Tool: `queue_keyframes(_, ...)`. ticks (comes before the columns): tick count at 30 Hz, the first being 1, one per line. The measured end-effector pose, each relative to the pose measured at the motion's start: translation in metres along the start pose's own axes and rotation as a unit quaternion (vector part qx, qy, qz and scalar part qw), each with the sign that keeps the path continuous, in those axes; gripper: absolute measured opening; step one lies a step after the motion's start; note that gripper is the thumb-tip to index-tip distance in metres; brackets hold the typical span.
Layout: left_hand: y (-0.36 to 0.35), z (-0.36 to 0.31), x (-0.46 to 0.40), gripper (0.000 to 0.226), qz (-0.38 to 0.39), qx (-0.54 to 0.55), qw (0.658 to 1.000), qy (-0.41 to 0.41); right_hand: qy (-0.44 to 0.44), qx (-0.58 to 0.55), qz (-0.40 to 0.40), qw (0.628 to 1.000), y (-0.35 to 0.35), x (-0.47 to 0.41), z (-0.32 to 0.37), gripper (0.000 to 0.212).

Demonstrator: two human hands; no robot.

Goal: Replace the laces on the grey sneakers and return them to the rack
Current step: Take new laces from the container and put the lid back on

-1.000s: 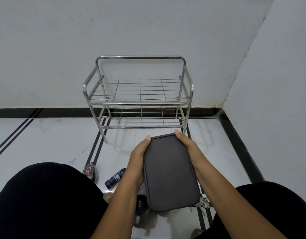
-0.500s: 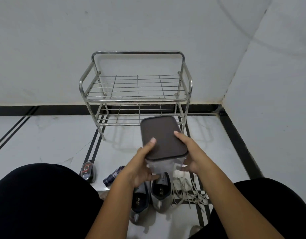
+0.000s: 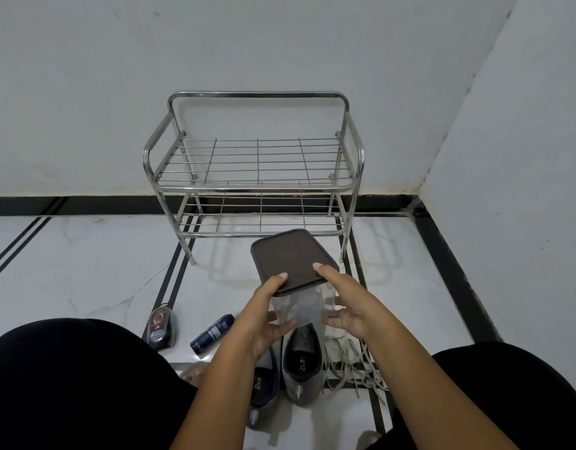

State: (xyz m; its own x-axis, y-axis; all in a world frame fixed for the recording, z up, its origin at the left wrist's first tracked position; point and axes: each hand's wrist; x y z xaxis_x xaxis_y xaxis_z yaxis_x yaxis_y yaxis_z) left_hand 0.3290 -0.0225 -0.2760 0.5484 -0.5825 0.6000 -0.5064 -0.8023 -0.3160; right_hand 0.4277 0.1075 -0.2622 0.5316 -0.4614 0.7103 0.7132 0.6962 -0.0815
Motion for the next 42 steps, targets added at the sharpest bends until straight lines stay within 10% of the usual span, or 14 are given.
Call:
queue_keyframes(10, -0.047, -0.057, -0.052, 0.076, -0.026, -0.145, 0.985, -0.093, 0.066, -0.147, -0.031, 0.987, 0.007, -0.051, 0.034, 0.037)
queue_keyframes(19, -0.056, -0.059, -0.134, 0.068, -0.061, -0.151, 0.987, 0.002, 0.076, -0.066, -0.100, 0.990, 0.020, -0.117, 0.051, 0.029)
queue_keyframes(42, -0.085, -0.095, -0.242, 0.018, -0.070, -0.159, 0.968, -0.183, 0.215, -0.147, -0.098, 0.961, 0.038, -0.203, 0.133, 0.034)
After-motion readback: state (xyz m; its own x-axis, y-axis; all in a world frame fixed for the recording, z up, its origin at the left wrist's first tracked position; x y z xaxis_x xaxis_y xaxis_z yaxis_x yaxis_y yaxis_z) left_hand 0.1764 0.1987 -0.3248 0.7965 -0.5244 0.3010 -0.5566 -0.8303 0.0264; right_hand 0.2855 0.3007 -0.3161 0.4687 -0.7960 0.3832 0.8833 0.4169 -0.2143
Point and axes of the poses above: each hand's wrist, its own x-axis away from the middle knuckle, its own y-axis out of the back of the hand, z = x × y, and after that the axes turned 4 degrees about -y, right-handed
